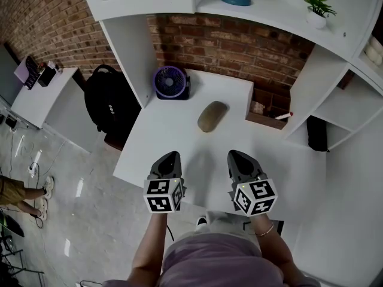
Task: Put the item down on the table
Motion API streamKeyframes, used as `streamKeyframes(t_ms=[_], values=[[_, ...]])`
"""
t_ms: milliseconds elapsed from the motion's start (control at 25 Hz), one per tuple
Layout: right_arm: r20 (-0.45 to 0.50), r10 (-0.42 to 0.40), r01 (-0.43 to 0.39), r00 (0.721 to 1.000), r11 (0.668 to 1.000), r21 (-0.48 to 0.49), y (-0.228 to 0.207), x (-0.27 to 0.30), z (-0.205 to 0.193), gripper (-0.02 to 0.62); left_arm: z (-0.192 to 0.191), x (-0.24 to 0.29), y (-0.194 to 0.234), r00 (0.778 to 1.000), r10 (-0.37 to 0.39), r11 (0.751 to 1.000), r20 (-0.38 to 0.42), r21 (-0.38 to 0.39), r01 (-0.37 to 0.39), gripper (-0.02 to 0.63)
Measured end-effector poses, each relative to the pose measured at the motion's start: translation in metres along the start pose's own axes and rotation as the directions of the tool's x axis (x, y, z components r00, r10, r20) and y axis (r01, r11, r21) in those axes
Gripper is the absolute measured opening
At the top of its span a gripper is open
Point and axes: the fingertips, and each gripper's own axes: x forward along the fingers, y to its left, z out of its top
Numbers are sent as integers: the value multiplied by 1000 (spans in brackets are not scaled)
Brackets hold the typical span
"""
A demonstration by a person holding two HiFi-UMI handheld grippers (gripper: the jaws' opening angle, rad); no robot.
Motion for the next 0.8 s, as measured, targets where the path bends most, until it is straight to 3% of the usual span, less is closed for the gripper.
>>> streamKeyframes(t_ms=[400, 800], values=[[12, 14, -14, 1000, 1000, -15, 6, 2, 2, 0, 4, -3, -2, 1000, -14, 999, 15, -28, 15, 2], [11, 13, -13, 1000, 1000, -17, 0, 6, 2, 0, 4, 3, -7, 1000, -18, 1000, 5, -7, 18, 2]])
